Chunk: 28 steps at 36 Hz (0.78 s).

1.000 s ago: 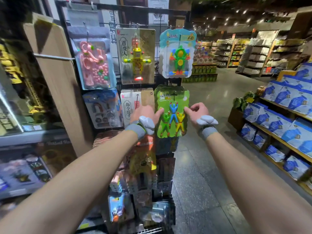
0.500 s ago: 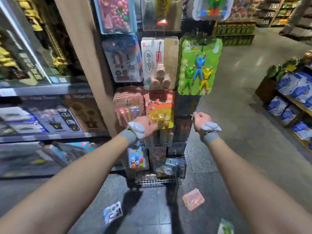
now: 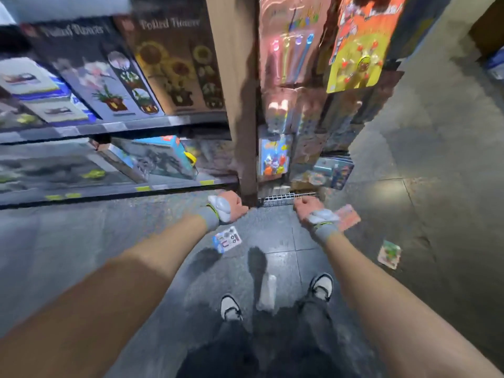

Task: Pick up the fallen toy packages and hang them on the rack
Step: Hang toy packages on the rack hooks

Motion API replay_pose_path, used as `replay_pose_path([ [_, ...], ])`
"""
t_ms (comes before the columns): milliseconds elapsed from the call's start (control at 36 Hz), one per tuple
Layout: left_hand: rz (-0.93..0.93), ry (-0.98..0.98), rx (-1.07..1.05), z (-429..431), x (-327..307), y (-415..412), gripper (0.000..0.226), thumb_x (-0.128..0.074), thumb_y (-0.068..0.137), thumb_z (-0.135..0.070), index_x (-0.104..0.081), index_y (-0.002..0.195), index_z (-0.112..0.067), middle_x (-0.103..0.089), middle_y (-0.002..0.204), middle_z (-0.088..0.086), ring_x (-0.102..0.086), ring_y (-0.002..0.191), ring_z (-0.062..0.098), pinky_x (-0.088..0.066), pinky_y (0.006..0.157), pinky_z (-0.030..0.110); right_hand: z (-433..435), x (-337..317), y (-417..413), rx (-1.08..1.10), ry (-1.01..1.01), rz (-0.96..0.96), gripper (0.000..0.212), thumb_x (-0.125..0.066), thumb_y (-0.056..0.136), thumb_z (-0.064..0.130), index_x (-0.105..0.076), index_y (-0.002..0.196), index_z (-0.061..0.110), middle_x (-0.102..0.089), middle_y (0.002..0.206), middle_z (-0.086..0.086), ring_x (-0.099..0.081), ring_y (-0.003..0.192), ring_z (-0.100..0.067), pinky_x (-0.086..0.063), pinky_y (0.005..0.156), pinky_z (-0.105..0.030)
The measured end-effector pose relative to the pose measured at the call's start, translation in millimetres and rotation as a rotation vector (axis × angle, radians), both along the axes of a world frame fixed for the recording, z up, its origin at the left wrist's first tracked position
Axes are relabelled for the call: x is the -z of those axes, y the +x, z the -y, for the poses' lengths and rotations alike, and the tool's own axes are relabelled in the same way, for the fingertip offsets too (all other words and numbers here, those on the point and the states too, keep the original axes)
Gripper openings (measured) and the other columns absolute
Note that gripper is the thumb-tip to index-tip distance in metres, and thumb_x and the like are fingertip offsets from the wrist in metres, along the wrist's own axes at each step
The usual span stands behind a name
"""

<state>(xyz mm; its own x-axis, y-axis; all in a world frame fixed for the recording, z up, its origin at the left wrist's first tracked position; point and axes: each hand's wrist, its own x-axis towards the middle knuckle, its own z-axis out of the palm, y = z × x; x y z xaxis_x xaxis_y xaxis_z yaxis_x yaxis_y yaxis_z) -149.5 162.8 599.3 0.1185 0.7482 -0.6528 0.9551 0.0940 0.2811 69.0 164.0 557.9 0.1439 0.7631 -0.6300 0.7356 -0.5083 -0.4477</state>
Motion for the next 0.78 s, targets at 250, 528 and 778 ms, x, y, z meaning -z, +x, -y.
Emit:
replay_pose_path([
  [250,-0.003,-0.107,0.064,38,53,-52,0.050,-0.044,0.103,-0.029,-0.025,0.057,-0.019,-0.026,0.058,0.001,-0.023,0.054,0.014,-0.015,0.051,0.029,76,40,-34,-0.034,-0.139,0.041,0.032,-0.038,0.099,0.031,-0.063,0.094,0.012,-0.060,0.100,-0.013,-0.054,0.085,-0.028,-0.033,0.066,-0.029],
  [528,-0.154,-0.224,0.135,77,114,-45,0.046,-0.041,0.102,-0.040,-0.062,0.118,-0.003,-0.063,0.123,0.016,-0.059,0.114,0.033,-0.046,0.089,0.033,127,110,-14,0.038,-0.291,0.068,0.032,-0.042,0.098,0.030,-0.067,0.107,0.012,-0.064,0.114,-0.014,-0.060,0.102,-0.033,-0.035,0.075,-0.027],
  [778,-0.135,-0.229,0.137,110,237,-62,0.045,-0.045,0.099,-0.041,-0.069,0.089,-0.005,-0.068,0.096,0.014,-0.065,0.093,0.028,-0.037,0.065,0.026,177,224,-15,0.036,-0.367,0.021,0.032,-0.039,0.102,0.027,-0.063,0.100,0.006,-0.061,0.116,-0.014,-0.056,0.115,-0.033,-0.042,0.089,-0.032],
])
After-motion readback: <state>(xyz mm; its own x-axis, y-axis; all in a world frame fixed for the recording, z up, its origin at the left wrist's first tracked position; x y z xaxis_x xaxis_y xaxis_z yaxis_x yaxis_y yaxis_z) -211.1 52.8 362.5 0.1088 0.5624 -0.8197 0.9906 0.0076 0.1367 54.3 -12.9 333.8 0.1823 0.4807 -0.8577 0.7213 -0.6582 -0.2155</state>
